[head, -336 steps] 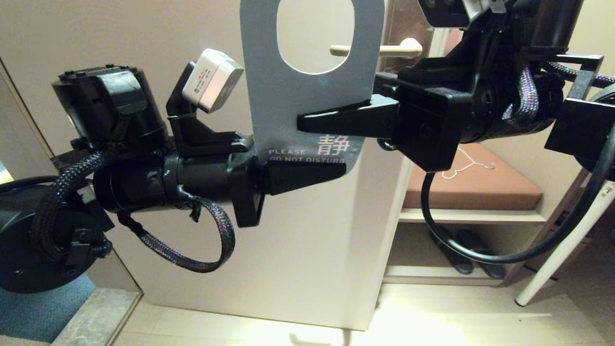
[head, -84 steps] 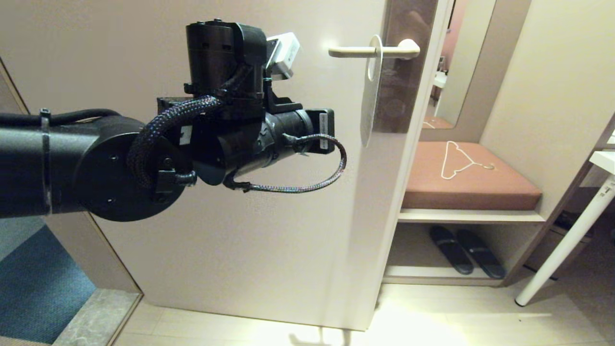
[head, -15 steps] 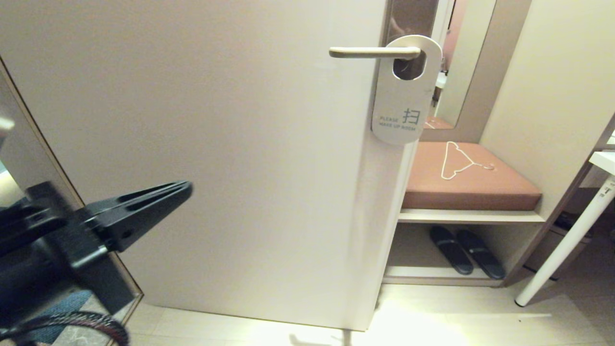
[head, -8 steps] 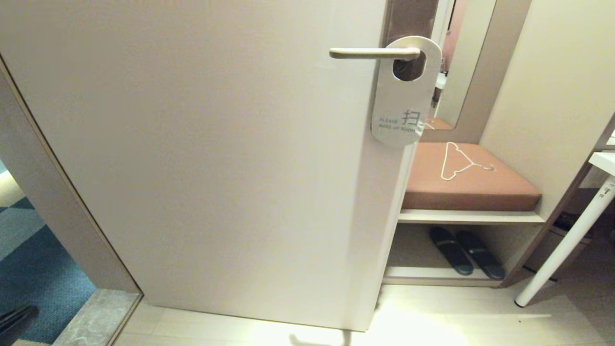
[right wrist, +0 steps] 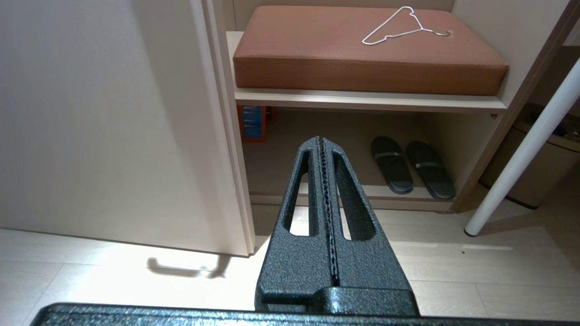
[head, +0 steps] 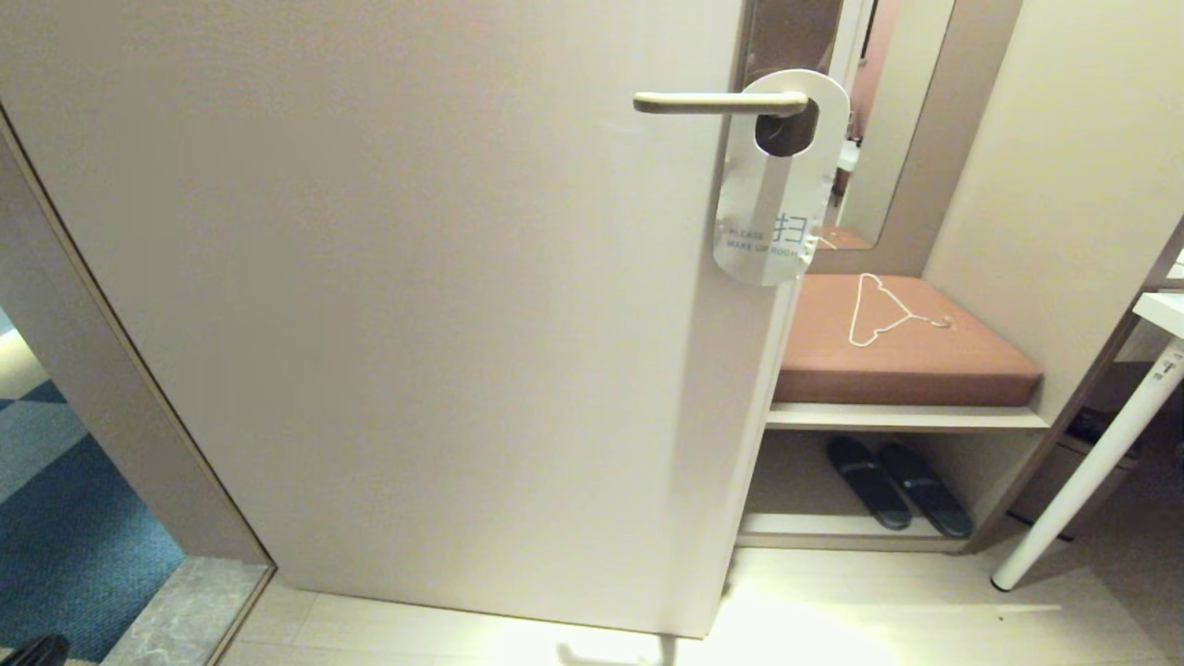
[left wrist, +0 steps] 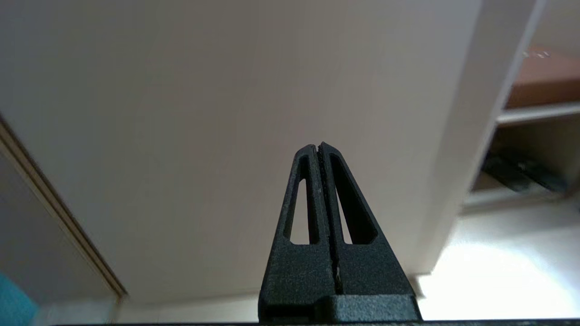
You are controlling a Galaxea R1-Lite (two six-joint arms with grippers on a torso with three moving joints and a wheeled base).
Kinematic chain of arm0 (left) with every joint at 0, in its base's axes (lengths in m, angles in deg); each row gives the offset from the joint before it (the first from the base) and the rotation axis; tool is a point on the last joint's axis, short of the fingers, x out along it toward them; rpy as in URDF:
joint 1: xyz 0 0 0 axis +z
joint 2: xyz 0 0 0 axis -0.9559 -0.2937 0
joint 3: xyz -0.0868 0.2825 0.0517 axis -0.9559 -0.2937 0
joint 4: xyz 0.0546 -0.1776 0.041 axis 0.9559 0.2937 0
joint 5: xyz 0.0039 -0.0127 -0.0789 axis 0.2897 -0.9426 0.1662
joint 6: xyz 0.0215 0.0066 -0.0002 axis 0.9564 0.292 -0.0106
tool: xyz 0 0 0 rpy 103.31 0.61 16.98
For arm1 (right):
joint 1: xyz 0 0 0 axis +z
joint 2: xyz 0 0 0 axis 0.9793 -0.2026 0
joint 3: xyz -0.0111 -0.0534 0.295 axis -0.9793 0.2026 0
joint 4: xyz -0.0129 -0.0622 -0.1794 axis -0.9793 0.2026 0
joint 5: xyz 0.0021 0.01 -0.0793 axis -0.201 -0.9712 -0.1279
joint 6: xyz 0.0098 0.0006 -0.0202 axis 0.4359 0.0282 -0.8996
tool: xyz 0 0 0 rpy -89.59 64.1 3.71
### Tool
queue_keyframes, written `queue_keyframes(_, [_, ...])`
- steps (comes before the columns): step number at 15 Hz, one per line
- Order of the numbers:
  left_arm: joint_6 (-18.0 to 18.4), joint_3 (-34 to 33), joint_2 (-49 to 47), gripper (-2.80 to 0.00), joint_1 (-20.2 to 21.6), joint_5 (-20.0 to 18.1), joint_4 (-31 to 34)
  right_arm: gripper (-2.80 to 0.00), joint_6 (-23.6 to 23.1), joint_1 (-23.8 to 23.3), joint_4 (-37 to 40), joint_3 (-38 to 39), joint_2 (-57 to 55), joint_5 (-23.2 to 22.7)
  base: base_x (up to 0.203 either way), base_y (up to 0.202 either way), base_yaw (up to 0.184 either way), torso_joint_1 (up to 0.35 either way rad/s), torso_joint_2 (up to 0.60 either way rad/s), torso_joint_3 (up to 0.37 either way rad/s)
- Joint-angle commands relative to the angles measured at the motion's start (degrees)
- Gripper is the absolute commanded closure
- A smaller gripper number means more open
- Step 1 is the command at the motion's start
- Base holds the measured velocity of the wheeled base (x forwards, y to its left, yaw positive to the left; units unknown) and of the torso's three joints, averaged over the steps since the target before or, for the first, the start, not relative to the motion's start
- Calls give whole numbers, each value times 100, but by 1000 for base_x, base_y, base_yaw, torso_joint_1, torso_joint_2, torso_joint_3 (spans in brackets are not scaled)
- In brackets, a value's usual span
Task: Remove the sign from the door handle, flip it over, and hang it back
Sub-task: Take down the sign
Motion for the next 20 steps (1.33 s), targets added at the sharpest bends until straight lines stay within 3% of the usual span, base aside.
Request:
queue_keyframes(1, [95, -364, -11, 0, 346, -68, -483, 0, 0, 0, 2, 0, -7, 1, 0, 0, 0, 0, 0, 0])
queue_keyframes(4, [317, -365, -10, 0, 362, 607, -21, 0, 0, 0, 2, 0, -7, 1, 0, 0, 0, 0, 0, 0])
queue_keyframes(6, [296, -365, -4, 0, 362, 722, 230, 0, 0, 0, 2, 0, -7, 1, 0, 0, 0, 0, 0, 0])
queue_keyframes(8, [312, -365, 117, 0, 599, 617, 261, 0, 0, 0, 2, 0, -7, 1, 0, 0, 0, 0, 0, 0])
queue_keyframes(10, [327, -365, 572, 0, 879, 2, 607, 0, 0, 0, 2, 0, -7, 1, 0, 0, 0, 0, 0, 0])
queue_keyframes(11, [326, -365, 728, 0, 897, -52, 724, 0, 0, 0, 2, 0, -7, 1, 0, 0, 0, 0, 0, 0])
queue_keyframes(14, [337, -364, 1546, 0, 881, -3, 1337, 0, 0, 0, 2, 0, -7, 1, 0, 0, 0, 0, 0, 0])
queue_keyframes(17, [275, -365, 1622, 0, 863, 247, 1776, 0, 0, 0, 2, 9, -7, 1, 0, 0, 0, 0, 0, 0])
queue_keyframes(20, [640, -364, 1622, 0, 863, 213, 1766, 0, 0, 0, 2, 0, -7, 1, 0, 0, 0, 0, 0, 0])
